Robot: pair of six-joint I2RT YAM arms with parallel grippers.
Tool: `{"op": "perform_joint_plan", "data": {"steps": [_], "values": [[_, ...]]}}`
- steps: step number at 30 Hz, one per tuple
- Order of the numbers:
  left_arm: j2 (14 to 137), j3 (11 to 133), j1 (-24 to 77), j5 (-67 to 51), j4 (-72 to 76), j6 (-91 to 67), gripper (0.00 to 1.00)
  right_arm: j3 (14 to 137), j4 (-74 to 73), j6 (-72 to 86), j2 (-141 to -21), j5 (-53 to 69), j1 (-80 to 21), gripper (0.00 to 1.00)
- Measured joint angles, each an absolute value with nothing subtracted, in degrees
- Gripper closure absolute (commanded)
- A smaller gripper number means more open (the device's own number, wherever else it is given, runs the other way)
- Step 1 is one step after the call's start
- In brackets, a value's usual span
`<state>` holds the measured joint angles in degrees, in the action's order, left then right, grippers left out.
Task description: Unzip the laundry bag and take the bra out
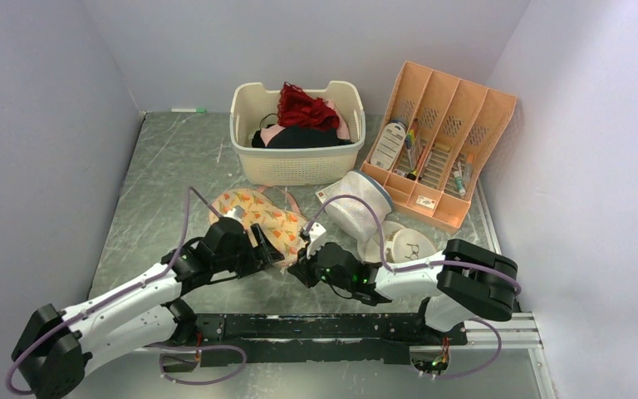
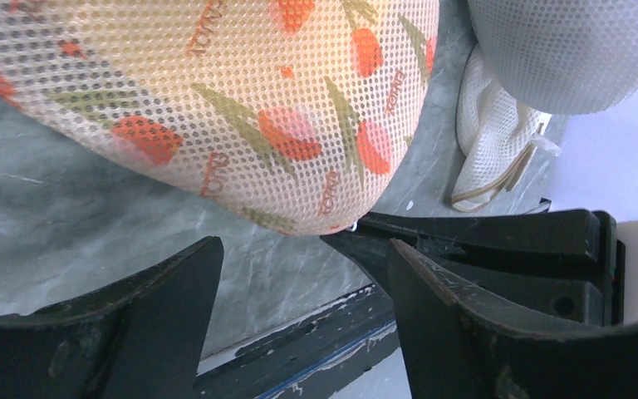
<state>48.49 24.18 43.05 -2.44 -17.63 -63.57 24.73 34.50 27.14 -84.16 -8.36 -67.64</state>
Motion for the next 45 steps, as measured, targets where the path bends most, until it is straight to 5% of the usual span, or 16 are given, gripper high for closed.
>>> {"op": "perform_joint_plan", "data": {"steps": [2,7,16,35,42,45], "values": [[50.83,24.12,43.05,-3.22,-15.68,-65.1,0.25,24.73,34.46,27.29,-84.16,-8.38,-67.64,1.0],[55.2,23.38,43.05,-3.97,-12.14,-67.42,0.6,24.73,34.48,28.14,-84.16,-8.49,-67.75,1.0],[56.14,23.29,43.05,-2.11,-13.32,-67.99,0.93,24.73,33.43,28.97,-84.55,-11.09,-68.05,1.0],[53.67,21.8,42.46,4.16,-20.58,-65.58,0.93,24.73,28.86,22.76,-85.01,-14.11,-62.35,1.0],[55.29,24.38,42.06,9.34,-28.18,-63.46,0.56,24.34,31.35,23.66,-84.97,-9.54,-66.61,1.0],[55.05,25.04,41.95,10.9,-30.44,-62.33,0.51,23.22,34.0,25.67,-85.08,-8.27,-69.49,1.0]]}}
